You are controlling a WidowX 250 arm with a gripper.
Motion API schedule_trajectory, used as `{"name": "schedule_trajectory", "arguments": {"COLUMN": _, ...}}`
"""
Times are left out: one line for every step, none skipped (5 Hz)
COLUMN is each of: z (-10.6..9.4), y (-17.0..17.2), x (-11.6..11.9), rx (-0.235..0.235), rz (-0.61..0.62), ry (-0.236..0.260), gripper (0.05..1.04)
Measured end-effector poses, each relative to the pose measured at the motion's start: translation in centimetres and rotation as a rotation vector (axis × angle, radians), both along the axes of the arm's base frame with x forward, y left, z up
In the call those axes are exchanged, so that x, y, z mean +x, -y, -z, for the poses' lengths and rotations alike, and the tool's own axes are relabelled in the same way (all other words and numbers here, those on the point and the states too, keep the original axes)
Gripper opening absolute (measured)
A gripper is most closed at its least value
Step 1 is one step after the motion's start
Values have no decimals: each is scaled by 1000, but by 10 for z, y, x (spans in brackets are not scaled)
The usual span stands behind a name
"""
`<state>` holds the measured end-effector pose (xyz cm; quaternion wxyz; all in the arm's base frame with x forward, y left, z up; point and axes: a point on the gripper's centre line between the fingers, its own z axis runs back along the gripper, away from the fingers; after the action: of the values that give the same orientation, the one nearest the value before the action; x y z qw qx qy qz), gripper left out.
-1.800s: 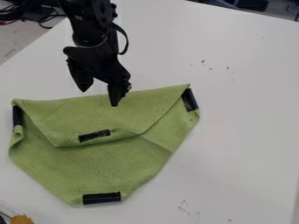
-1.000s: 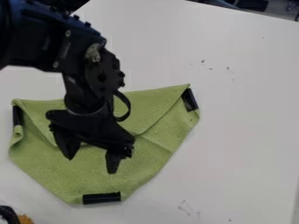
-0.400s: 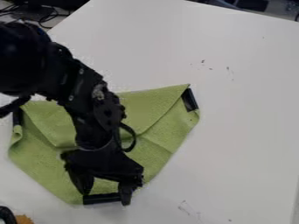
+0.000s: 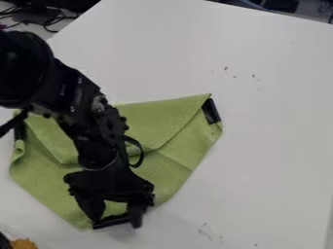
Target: Fold the cloth from bottom right to top left
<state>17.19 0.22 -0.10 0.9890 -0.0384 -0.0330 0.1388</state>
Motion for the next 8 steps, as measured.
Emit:
{"name": "schedule_trajectory", "arguments": {"z": 2, "y": -2, "x": 2, "rx": -23, "rz": -29, "ry": 35, "gripper": 726}}
{"name": "schedule_trajectory", "arguments": {"z": 3, "y": -6, "x": 4, "rx": -20, "rz": -25, "ry": 51, "gripper": 532}}
{"name": "schedule_trajectory", "arguments": {"z": 2, "y": -9, "x": 6, "rx": 8, "rz": 18, "ry": 50, "gripper": 364}}
{"name": "schedule_trajectory", "arguments": {"z": 1, "y": -7, "x": 7, "rx": 21, "rz": 38, "ry": 33, "gripper": 241}}
{"name": "schedule_trajectory", "arguments": {"z": -7, "y": 0, "x": 8, "rx": 60, "rz": 53, "ry": -28, "gripper": 144}}
{"name": "schedule_trajectory", "arguments": {"z": -53, "y": 12, "x": 25, "rx": 125, "rz": 23, "ry": -67, "gripper": 85}}
{"name": "schedule_trajectory", "arguments": {"z": -87, "y": 14, "x": 44, "rx": 140, "rz": -18, "ry": -126, "gripper": 77}}
{"name": "schedule_trajectory", "arguments": {"z": -87, "y": 1, "x": 65, "rx": 107, "rz": -28, "ry": -135, "gripper": 73}}
